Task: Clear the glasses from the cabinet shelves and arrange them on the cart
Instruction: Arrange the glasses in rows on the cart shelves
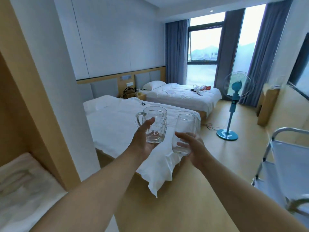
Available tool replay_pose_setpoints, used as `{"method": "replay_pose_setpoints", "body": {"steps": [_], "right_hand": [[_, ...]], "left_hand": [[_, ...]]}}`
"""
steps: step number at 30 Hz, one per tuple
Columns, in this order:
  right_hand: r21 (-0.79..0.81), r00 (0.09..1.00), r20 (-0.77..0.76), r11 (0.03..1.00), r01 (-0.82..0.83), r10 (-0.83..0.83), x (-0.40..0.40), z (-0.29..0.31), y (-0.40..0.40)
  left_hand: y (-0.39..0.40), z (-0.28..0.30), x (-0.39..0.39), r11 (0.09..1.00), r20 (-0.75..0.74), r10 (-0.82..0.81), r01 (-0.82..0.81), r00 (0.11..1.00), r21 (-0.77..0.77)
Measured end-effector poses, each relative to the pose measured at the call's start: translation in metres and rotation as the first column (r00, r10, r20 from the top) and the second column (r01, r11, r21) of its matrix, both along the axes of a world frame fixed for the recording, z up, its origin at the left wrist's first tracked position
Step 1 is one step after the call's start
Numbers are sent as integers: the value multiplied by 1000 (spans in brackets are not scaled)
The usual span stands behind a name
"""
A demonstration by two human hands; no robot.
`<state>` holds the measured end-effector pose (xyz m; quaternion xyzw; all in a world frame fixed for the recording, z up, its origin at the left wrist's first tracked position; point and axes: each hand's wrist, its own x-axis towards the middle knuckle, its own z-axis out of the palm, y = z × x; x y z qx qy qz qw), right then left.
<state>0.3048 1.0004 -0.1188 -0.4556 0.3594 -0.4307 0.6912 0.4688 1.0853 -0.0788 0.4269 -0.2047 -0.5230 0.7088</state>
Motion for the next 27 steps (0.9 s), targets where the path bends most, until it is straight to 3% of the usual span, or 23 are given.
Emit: {"method": "replay_pose_setpoints", "body": {"steps": [12, 20, 27], "right_hand": [[14, 973, -50, 974, 228, -227, -72, -36, -127], [53, 890, -91, 890, 452, -447, -80, -54, -212], [80, 802, -110, 799, 596, -587, -96, -63, -273]], "left_hand": [[-178, -32, -58, 925, 12, -379, 378, 925, 42], [-314, -56, -62, 863, 59, -502, 494, 863, 104], [-421, -74, -84, 749, 6, -658, 653, 753, 114]]}}
